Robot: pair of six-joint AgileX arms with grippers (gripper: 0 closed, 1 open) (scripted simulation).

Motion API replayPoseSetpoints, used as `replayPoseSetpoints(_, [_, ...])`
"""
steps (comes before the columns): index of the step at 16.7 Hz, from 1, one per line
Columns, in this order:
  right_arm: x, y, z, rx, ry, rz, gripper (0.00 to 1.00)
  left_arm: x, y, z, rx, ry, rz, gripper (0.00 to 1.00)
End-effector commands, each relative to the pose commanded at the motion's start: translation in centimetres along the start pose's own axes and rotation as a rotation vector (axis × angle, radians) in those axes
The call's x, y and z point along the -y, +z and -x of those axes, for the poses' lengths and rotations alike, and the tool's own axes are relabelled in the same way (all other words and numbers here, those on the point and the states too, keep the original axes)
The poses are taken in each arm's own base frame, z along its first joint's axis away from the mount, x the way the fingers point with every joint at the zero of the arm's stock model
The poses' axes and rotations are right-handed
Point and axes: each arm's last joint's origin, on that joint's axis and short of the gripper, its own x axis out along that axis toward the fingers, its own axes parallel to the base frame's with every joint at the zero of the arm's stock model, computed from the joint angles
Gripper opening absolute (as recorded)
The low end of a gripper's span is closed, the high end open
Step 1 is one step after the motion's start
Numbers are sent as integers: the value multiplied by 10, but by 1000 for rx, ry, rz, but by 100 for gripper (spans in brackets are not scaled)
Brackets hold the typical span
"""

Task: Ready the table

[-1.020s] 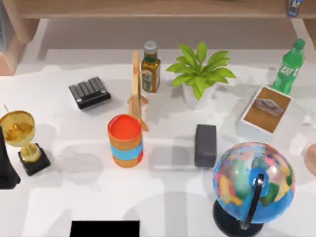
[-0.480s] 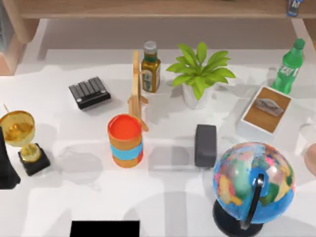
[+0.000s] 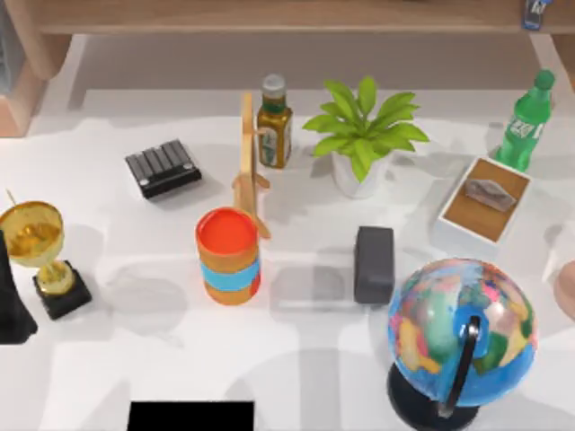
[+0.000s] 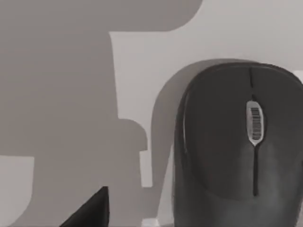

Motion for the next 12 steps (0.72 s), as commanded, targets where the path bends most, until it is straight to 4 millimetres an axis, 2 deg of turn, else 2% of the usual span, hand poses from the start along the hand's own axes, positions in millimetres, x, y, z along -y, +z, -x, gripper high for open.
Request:
replayPoseSetpoints(4, [-3, 2, -11, 5, 0, 0, 100, 0, 0, 0, 0, 0, 0, 100])
replayPoseSetpoints(7, [-3, 2, -11, 5, 0, 0, 100, 0, 0, 0, 0, 0, 0, 100])
replayPoseSetpoints(12, [-3, 2, -11, 5, 0, 0, 62, 0, 0, 0, 0, 0, 0, 100])
